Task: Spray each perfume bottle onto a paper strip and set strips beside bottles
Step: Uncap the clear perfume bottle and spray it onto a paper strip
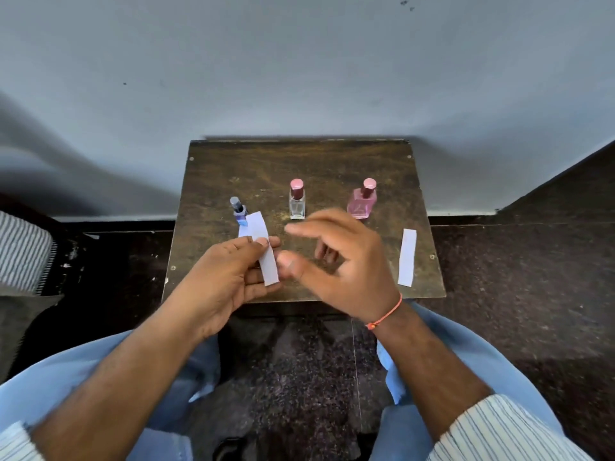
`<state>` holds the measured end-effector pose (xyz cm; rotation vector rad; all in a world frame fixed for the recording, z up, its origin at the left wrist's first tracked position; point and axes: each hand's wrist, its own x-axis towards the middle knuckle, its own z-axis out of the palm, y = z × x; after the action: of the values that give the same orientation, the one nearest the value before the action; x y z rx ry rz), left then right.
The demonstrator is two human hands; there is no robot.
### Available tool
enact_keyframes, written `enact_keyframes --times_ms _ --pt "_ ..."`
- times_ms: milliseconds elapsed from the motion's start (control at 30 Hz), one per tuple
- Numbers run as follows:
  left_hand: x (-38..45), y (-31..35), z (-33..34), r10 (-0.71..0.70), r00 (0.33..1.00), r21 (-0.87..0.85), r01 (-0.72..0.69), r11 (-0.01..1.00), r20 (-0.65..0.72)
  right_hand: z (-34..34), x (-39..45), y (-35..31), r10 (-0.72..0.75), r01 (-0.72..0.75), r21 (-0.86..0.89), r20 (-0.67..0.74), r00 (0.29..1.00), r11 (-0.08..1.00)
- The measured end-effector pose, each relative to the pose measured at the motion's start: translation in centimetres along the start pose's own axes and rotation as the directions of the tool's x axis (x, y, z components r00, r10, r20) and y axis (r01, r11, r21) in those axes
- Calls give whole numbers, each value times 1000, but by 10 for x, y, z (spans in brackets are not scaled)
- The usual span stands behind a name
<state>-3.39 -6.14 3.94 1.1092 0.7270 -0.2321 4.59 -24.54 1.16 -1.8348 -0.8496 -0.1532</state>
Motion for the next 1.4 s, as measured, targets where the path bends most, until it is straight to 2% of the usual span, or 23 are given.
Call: enact_keyframes --times_ms 133,367,500,767,833,900,967,1100,1167,1233,1300,1400 --pt "15 -8 -13 79 997 241 -70 968 -26 11 10 16 150 -165 -106 -140 979 981" --pt "33 -11 -18 153 988 359 -147 922 11 35 20 41 444 -443 -163 -36 896 881" --pt "35 -15 -16 176 983 358 -186 915 60 50 22 44 473 -472 -155 -30 881 868" --pt "37 -17 -22 284 957 319 -290 902 68 59 26 43 497 -504 -190 -87 863 842" --pt "39 -19 -25 374 923 380 -381 843 95 58 26 45 501 -506 -177 -73 862 844" --pt "39 -21 -26 487 861 484 -491 724 145 56 25 44 508 -511 -149 -62 859 847" --pt "40 -20 -24 556 813 570 -543 617 174 53 24 42 526 -528 -103 -50 849 843" --pt "43 -18 -17 620 781 555 -551 624 78 37 19 38 537 -537 -17 42 842 843" --pt "45 -18 -15 652 756 580 -554 597 52 28 15 38 521 -527 25 117 845 849" --pt "48 -19 -13 663 747 601 -555 575 55 19 10 39 502 -530 102 212 838 842" --pt "51 -19 -9 642 764 583 -552 596 66 10 6 40 472 -532 151 306 827 833" --pt "53 -14 -1 606 779 542 -584 605 163 3 1 41 453 -556 174 410 791 813"
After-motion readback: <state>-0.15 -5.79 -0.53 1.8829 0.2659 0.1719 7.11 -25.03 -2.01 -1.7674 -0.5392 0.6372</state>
